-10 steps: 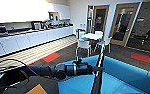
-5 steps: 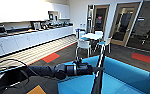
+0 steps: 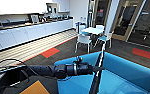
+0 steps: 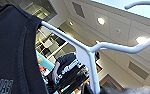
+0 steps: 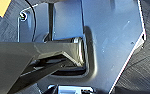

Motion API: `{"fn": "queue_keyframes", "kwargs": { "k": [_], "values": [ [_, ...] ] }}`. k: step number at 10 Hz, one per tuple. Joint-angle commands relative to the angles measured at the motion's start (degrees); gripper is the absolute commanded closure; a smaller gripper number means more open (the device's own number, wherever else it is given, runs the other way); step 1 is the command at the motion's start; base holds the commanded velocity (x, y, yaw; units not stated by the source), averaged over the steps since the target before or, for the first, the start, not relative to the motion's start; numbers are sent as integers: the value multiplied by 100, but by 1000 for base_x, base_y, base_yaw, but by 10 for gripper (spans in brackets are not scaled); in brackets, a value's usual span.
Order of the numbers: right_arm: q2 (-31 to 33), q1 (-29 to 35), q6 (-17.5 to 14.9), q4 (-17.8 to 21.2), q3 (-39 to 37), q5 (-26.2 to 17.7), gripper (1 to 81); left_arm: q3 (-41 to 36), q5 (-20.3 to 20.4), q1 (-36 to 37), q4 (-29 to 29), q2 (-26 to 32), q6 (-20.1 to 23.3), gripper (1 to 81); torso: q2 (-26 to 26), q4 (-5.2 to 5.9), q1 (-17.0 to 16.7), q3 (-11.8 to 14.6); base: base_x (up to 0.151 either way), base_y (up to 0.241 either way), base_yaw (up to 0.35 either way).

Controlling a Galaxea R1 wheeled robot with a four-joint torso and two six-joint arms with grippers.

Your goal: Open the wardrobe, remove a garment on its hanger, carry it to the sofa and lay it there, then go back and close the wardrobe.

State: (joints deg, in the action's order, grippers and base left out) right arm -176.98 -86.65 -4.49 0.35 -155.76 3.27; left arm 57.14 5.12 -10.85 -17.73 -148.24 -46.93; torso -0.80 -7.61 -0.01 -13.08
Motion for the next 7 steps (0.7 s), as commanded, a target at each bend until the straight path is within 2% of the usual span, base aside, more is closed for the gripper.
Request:
{"fn": "queue_keyframes", "kwargs": {
  "k": [1,2,4,7],
  "values": [
    [-77,152,-35,9,47,-362,10,-150,288,913,-170,-39,79,811,0,0,1,20,75,0,0],
    [-68,161,-35,9,47,-371,10,-150,279,913,-170,-48,79,811,0,0,1,-142,75,0,0],
    [-68,152,-35,9,47,-362,10,-132,288,913,-170,-84,79,811,2,0,6,-275,75,0,0],
    [-77,161,-35,9,47,-371,10,-71,288,913,-161,-154,79,811,5,0,8,-264,75,0,0]
  ]
}}
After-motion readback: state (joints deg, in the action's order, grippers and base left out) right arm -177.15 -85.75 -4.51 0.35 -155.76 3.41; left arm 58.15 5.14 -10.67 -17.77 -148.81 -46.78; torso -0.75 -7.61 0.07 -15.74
